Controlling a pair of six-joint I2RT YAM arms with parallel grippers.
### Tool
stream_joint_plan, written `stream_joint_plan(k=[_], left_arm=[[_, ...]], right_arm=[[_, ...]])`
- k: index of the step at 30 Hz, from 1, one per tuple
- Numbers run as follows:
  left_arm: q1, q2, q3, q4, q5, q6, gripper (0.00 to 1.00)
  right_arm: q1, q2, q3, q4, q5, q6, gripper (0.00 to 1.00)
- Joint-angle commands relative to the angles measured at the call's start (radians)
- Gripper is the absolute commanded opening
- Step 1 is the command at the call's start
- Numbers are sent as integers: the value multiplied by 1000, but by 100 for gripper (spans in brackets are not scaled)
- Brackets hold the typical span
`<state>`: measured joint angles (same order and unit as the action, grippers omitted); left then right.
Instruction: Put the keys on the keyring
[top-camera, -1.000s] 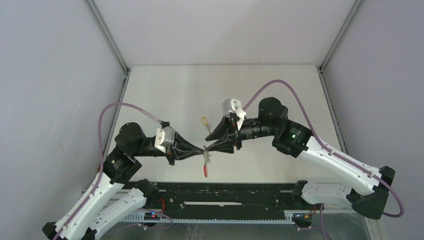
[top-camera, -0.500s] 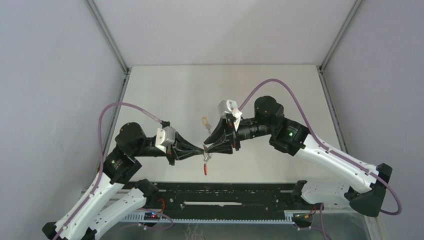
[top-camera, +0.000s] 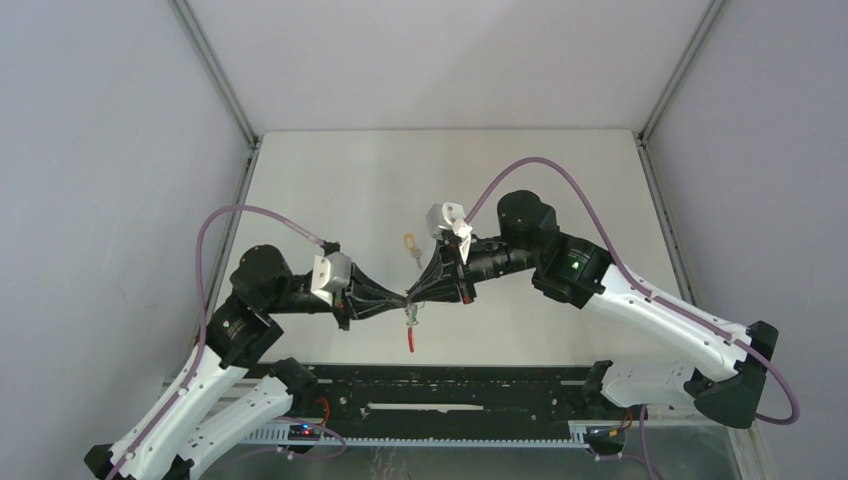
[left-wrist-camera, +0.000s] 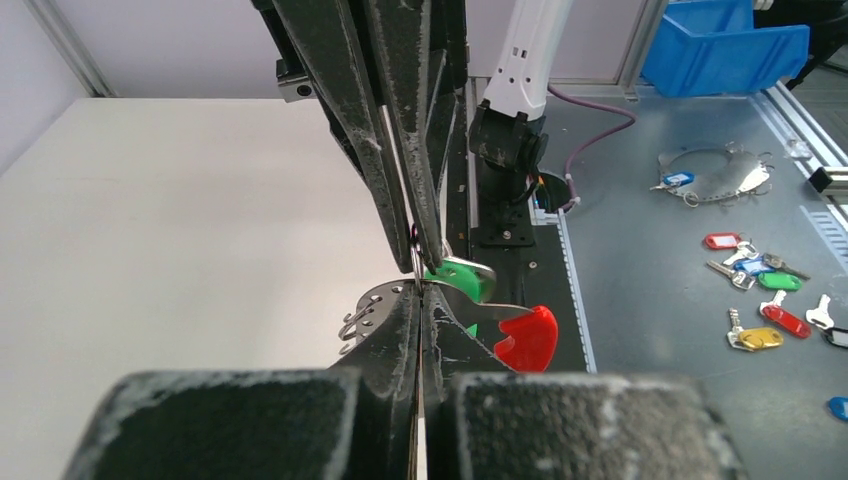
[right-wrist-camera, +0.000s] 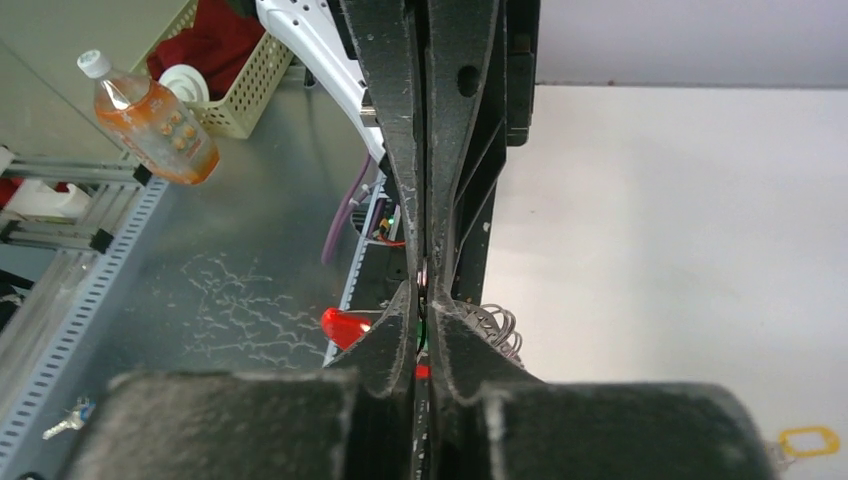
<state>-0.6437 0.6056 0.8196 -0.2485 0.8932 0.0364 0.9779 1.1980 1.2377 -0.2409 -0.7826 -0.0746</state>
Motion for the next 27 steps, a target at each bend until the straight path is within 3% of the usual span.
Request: stream_joint_plan(k=[1,3,7,11,19,27], left_arm=[[-5,-13,32,29,-13,16,0],[-5,-13,32,12,-16,33,1],[-5,8,62,-119,-32,129,37],[-5,31,98,-250,-55,234,45],[-5,65,168,-330,-86,311,41],[-5,68,176,-389,-46,355,25]], right_arm=[[8,2,55,-30,40,-24,0],[9,-1,59,-34,73,-24,0],[18,-11,72,-81,140,-44,0],[46,-6,99,-177,204,-96,0],[129,109,261,-429,331,-200,0],[174,211,378,-533,395,-224,0]])
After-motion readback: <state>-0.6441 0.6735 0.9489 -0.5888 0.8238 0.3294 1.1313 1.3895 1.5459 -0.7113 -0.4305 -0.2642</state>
